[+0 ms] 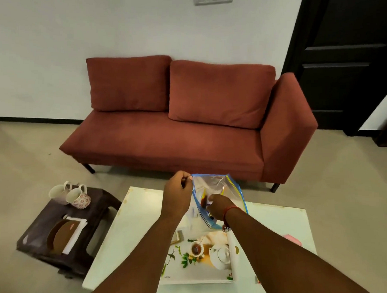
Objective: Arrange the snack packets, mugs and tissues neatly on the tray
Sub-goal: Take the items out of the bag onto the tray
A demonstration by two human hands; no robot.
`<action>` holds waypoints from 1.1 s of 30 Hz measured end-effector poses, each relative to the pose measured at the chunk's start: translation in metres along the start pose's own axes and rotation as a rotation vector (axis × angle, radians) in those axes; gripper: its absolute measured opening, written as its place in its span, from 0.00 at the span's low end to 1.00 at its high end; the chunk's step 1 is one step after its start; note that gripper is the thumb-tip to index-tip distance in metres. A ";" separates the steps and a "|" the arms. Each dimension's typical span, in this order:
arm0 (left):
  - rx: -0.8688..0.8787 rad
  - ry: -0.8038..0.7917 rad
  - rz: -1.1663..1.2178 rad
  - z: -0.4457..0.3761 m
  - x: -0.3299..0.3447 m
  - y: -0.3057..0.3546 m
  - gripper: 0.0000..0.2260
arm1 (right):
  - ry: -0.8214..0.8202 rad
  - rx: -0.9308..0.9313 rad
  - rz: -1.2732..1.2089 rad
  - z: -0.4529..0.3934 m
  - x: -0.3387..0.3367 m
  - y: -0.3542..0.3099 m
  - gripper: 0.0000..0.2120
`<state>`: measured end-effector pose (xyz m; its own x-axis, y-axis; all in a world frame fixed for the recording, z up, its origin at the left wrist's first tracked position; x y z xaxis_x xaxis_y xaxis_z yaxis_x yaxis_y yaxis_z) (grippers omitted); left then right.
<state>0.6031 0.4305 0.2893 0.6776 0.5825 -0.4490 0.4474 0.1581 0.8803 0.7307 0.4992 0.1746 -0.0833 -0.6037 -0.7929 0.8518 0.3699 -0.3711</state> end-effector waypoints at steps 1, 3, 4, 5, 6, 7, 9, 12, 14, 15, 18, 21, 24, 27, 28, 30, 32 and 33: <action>0.000 0.018 -0.007 0.003 -0.002 -0.002 0.08 | 0.019 0.002 0.032 0.000 0.000 0.001 0.15; -0.010 0.046 -0.028 0.006 -0.007 -0.008 0.07 | 0.073 0.014 0.051 0.000 -0.003 0.001 0.16; -0.017 0.053 -0.042 0.005 -0.010 -0.012 0.07 | 0.108 0.011 0.048 -0.001 -0.006 -0.002 0.16; -0.024 0.055 -0.055 0.004 -0.013 -0.017 0.07 | 0.143 0.003 0.041 -0.001 -0.008 -0.007 0.15; -0.033 0.058 -0.063 0.002 -0.016 -0.022 0.07 | 0.180 -0.009 0.031 -0.001 -0.010 -0.014 0.14; -0.046 0.063 -0.072 -0.001 -0.020 -0.028 0.08 | 0.218 -0.023 0.023 -0.002 -0.013 -0.022 0.14; -0.086 0.079 -0.088 -0.009 -0.031 -0.046 0.08 | 0.311 -0.060 0.027 -0.001 -0.022 -0.040 0.13; -0.177 0.092 -0.121 -0.022 -0.047 -0.082 0.09 | 0.514 -0.152 0.003 0.009 -0.042 -0.064 0.10; -0.234 0.105 -0.143 -0.029 -0.062 -0.108 0.08 | 0.648 -0.172 -0.107 0.016 -0.053 -0.069 0.08; -0.248 0.119 -0.151 -0.032 -0.070 -0.121 0.08 | 0.711 -0.154 -0.180 0.019 -0.057 -0.067 0.07; -0.267 0.162 -0.180 -0.039 -0.098 -0.151 0.09 | 0.869 0.006 -0.445 0.019 -0.055 -0.037 0.06; -0.284 0.145 -0.223 -0.041 -0.117 -0.180 0.09 | 0.916 0.276 -0.703 0.014 -0.019 0.005 0.07; -0.298 0.109 -0.278 -0.043 -0.130 -0.206 0.08 | 0.896 0.528 -0.854 0.007 0.046 0.035 0.07; -0.311 0.032 -0.303 -0.041 -0.137 -0.233 0.10 | 0.766 0.713 -0.901 -0.008 0.124 0.049 0.08; -0.323 0.002 -0.289 -0.040 -0.137 -0.244 0.10 | 0.677 0.768 -0.890 -0.016 0.152 0.050 0.08; -0.334 -0.026 -0.262 -0.036 -0.140 -0.261 0.10 | 0.450 0.834 -0.811 -0.033 0.207 0.049 0.11; -0.315 -0.028 -0.273 -0.033 -0.145 -0.272 0.09 | 0.216 0.824 -0.700 -0.047 0.253 0.041 0.14; -0.304 -0.028 -0.280 -0.031 -0.147 -0.278 0.08 | 0.149 0.811 -0.676 -0.051 0.269 0.036 0.14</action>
<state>0.3614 0.3260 0.1157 0.5717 0.4621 -0.6780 0.4269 0.5381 0.7268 0.7126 0.3864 -0.0771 -0.6829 -0.3948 -0.6146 0.6905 -0.6234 -0.3668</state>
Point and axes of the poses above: each hand's wrist, its own z-axis away from the middle knuckle, its own x-axis out of the palm, y = z × x, the point moved 10 cm from there along -z, towards the middle knuckle, and after that the axes turned 7 degrees about z, right-handed, at the moved point
